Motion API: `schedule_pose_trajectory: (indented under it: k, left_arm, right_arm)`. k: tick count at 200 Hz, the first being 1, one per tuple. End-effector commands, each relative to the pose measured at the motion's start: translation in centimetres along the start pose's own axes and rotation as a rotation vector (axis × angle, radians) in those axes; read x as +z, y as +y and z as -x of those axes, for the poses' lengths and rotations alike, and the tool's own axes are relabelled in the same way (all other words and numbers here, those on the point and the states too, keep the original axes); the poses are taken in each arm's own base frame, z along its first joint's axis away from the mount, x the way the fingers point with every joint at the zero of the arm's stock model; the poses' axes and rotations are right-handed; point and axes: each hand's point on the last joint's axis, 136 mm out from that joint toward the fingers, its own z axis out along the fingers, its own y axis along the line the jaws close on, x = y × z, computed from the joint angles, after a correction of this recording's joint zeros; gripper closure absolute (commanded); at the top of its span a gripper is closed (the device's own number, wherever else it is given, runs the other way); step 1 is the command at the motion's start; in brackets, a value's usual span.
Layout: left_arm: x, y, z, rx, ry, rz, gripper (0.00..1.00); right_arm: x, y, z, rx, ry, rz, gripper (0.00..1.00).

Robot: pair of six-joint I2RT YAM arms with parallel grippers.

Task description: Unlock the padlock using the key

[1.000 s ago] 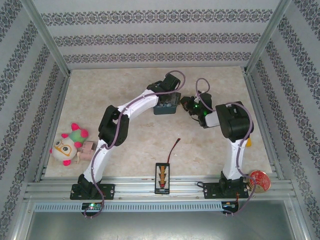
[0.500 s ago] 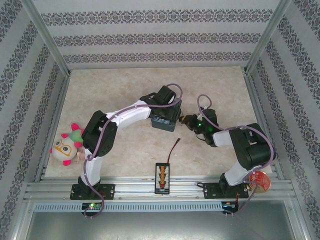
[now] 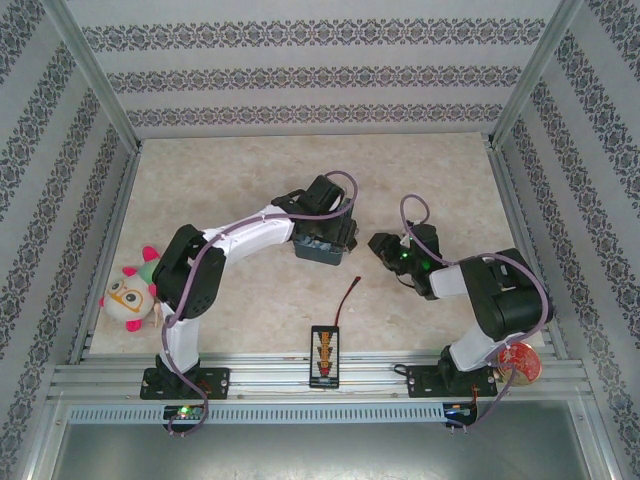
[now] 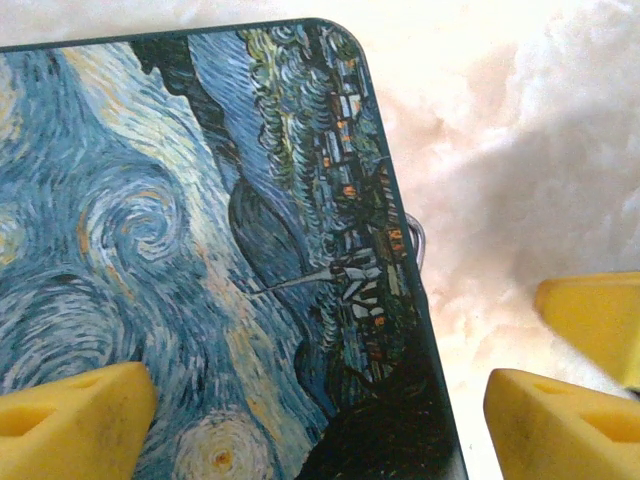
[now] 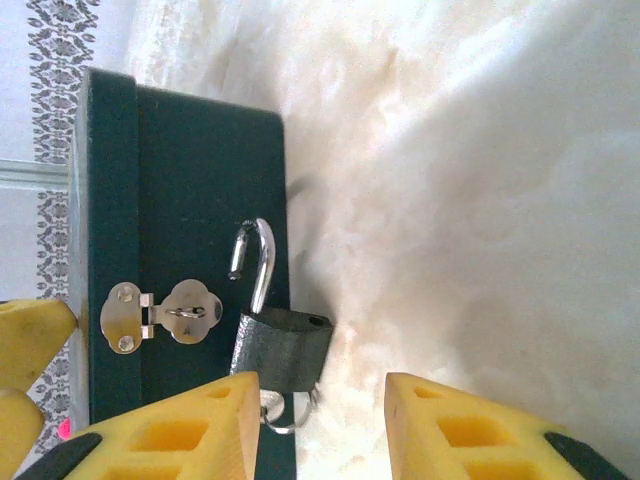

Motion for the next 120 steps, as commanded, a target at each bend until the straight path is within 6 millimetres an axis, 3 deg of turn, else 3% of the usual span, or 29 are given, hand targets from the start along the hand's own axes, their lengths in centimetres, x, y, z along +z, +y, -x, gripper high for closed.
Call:
schedule_pose_trajectory:
  k: [1, 31, 78, 105, 120]
  left_arm:
    - [0.2, 2.7, -3.9, -0.003, 0.132, 0.08, 0.1]
    - [-1.4, 2.4, -2.4, 0.044, 0.078, 0.073, 0.08]
    - [-4.4, 3.9, -1.5, -0.029, 0.038, 0.165, 0.02]
    - [-7.3, 4.0, -0.9, -0.136, -0.047, 0.156, 0.01]
    - [-9.1, 3.8, -0.2, -0.176, -0.102, 0.133, 0.01]
  right_arm:
    - [-0.5, 2.7, 0.5, -0.106, 0.068, 0.078, 0.63]
    - [-0.2, 5.8, 0.9, -0.273, 0.203, 0.154, 0.62]
    - [0.1, 5.5, 1.9, -0.307, 0.235, 0.023, 0.61]
    - [0.3, 6.1, 0.7, -0.361, 0.285, -0.029, 0.67]
    - [0.5, 6.6, 0.9, -0.383, 0.295, -0.038, 0.7]
